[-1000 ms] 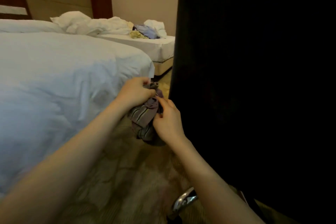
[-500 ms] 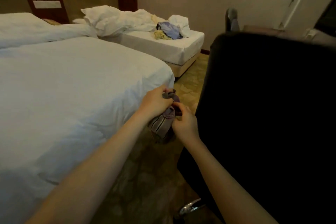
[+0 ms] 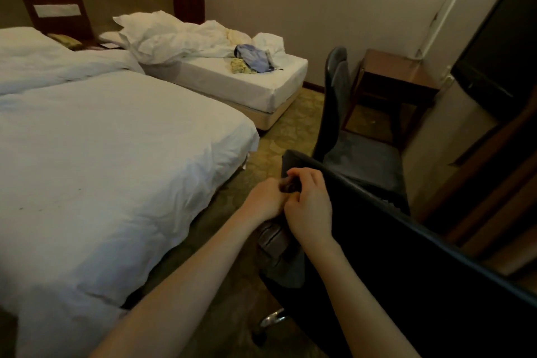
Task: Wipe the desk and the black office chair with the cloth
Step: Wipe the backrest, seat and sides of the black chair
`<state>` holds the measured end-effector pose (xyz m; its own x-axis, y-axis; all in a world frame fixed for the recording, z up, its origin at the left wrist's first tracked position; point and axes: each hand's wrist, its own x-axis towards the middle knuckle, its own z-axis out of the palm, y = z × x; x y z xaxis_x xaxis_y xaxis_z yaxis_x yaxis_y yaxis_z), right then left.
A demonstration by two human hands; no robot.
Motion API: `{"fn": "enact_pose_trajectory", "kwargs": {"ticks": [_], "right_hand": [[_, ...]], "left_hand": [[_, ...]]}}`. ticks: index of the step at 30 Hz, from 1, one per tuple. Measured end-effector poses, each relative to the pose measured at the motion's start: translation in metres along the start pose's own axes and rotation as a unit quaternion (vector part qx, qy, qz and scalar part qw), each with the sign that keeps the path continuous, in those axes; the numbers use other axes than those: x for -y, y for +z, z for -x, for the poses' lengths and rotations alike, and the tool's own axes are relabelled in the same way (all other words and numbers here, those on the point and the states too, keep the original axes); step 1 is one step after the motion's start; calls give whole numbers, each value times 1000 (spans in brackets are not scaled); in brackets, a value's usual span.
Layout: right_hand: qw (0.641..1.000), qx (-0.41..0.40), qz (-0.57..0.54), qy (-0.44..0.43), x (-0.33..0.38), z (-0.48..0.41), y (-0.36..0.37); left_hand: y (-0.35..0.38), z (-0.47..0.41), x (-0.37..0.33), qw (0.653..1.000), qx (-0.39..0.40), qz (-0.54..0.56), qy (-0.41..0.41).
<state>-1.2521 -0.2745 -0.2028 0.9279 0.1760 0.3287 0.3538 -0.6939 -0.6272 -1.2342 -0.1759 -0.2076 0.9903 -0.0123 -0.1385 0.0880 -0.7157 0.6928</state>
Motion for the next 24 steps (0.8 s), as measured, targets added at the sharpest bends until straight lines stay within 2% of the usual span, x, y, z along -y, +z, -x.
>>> {"fn": "enact_pose_trajectory", "kwargs": {"ticks": [2,5,11,15,17,20,24], "right_hand": [[999,26,22,18,8,-4,-6],[997,44,49,38,10,-12,-16],[992,17,117,32,18,-21,-27],[964,-31,263,14,17,-25,-45],[944,-26,326,47,10,-31,-54],[954,-4,267,136,2,-38,-57],[953,-27,284,98,2,-48,-41]], "left_hand": [[2,0,-3,1000,21,-5,-22],[-6,-2,-6,1000,25,-11,-13],[-27,-18,-6,1000,6,21,-22],[-36,-31,-5,999,13,50,-17],[-40,-41,0,997,16,70,-11],[-48,-56,7,997,27,73,4],[-56,-71,11,997,35,57,30]]}}
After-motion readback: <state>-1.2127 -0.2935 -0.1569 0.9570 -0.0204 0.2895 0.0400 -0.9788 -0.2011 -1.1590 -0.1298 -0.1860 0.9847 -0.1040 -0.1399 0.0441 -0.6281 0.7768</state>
